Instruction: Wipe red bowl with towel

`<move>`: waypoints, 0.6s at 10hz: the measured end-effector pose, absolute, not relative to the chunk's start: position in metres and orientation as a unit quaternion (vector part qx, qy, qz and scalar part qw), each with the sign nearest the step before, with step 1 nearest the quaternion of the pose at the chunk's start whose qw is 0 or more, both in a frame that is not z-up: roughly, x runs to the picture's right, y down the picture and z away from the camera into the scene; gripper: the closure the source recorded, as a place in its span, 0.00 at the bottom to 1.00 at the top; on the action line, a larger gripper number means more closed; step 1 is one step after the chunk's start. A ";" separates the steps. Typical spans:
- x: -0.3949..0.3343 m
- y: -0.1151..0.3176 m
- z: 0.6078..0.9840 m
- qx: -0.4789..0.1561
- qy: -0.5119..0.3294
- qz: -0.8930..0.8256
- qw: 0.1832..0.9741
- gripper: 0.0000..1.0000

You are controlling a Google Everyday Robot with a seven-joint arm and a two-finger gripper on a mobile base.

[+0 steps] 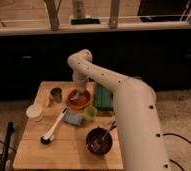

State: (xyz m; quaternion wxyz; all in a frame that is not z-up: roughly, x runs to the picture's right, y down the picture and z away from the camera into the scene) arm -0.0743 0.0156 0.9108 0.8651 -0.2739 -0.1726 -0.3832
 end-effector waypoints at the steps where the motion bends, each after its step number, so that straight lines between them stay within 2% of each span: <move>1: -0.076 0.016 0.910 -0.274 -0.173 -0.384 0.865 1.00; 6: -0.076 0.017 0.911 -0.275 -0.174 -0.383 0.865 1.00</move>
